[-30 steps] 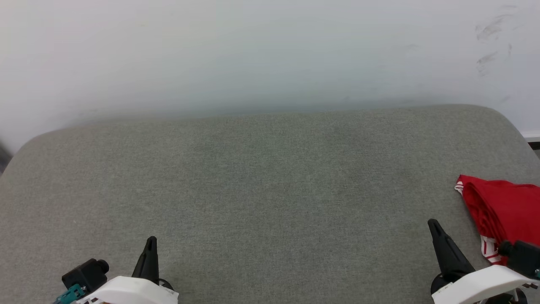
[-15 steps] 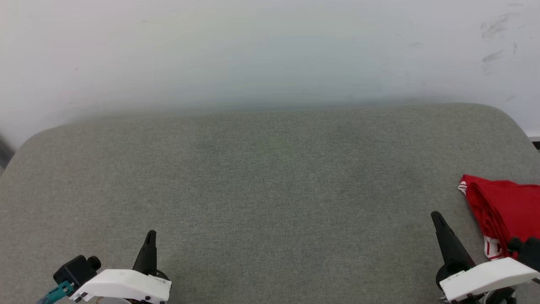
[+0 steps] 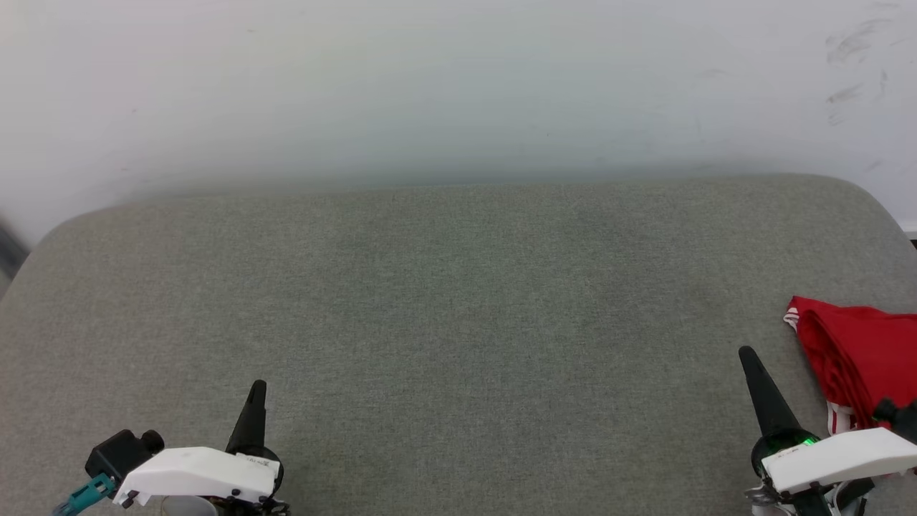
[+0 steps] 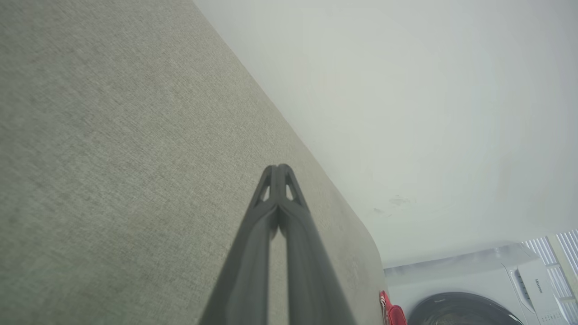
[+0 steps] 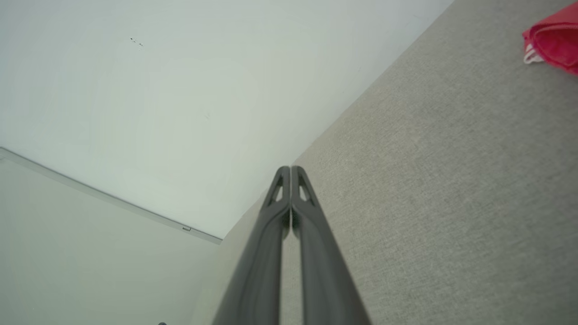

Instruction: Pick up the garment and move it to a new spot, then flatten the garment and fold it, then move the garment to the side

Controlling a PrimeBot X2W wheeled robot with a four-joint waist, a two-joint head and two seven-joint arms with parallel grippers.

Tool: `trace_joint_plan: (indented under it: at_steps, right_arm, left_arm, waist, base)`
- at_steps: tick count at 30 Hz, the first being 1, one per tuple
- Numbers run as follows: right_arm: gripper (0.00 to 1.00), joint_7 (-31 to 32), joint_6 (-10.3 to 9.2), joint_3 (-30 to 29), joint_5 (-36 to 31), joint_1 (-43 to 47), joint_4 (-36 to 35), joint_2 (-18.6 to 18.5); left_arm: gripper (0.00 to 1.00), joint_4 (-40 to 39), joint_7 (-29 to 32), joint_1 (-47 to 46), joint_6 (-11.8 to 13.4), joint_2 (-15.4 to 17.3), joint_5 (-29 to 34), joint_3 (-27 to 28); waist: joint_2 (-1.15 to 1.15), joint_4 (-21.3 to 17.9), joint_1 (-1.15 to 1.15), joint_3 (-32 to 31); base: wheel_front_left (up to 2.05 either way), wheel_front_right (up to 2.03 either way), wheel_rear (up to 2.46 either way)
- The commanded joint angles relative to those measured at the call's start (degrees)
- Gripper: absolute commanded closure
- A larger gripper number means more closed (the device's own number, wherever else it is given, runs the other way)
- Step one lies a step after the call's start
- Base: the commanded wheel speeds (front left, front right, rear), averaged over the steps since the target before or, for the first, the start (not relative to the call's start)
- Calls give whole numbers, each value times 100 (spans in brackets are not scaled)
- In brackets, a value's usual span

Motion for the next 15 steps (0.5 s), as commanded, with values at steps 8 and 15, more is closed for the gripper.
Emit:
trace_joint_plan:
  at_steps: [8,15]
  right_arm:
    - [100,37,-1,-65,628,-222,95,26]
    - [100,53,-2,-105,1041,-285,190,39]
  left_arm:
    - [100,9,160,-214,-152,-81,-487,185]
    - [100,43,265,-259,-238,-142,-814,297]
  waist:
    - [0,29,-1,27]
    - [0,52,-1,48]
  base:
    - [0,0,0]
    - [0,0,0]
